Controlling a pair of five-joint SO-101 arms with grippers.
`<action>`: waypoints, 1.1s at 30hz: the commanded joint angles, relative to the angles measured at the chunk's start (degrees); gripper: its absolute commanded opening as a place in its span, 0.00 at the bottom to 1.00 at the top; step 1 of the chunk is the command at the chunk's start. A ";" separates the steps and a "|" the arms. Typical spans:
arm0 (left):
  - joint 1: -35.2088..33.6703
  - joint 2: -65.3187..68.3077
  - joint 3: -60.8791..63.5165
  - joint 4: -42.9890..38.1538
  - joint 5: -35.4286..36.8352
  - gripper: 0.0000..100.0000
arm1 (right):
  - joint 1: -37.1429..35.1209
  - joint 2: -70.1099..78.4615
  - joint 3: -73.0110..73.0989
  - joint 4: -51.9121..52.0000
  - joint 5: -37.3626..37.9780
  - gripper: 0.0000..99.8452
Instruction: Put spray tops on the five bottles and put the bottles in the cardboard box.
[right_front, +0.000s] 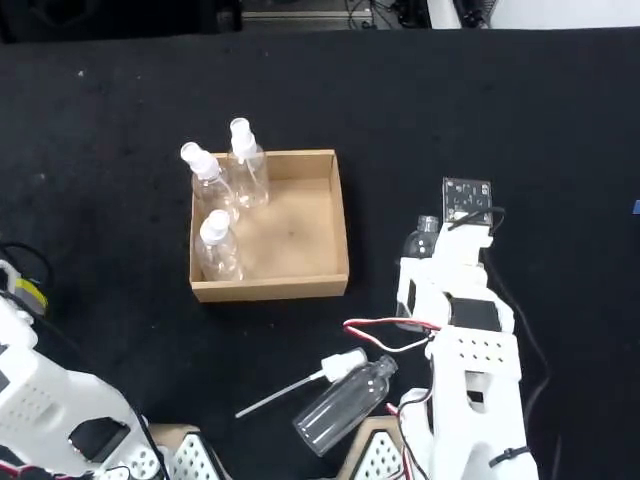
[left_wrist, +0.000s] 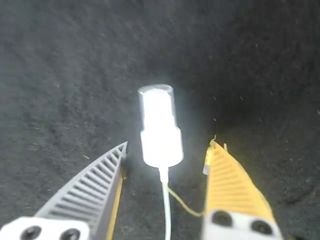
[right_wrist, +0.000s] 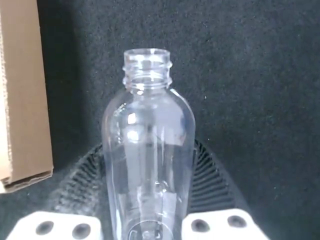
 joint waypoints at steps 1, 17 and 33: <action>0.48 0.26 -3.21 -0.26 -0.53 0.23 | -0.53 -1.63 -0.22 -2.02 -0.09 0.01; 0.40 6.07 -7.69 2.37 -0.44 0.14 | -0.44 -1.63 -0.22 -2.02 -0.09 0.01; 1.36 7.56 -7.60 -0.62 -4.57 0.17 | -0.44 -1.63 -0.22 -2.02 -0.09 0.01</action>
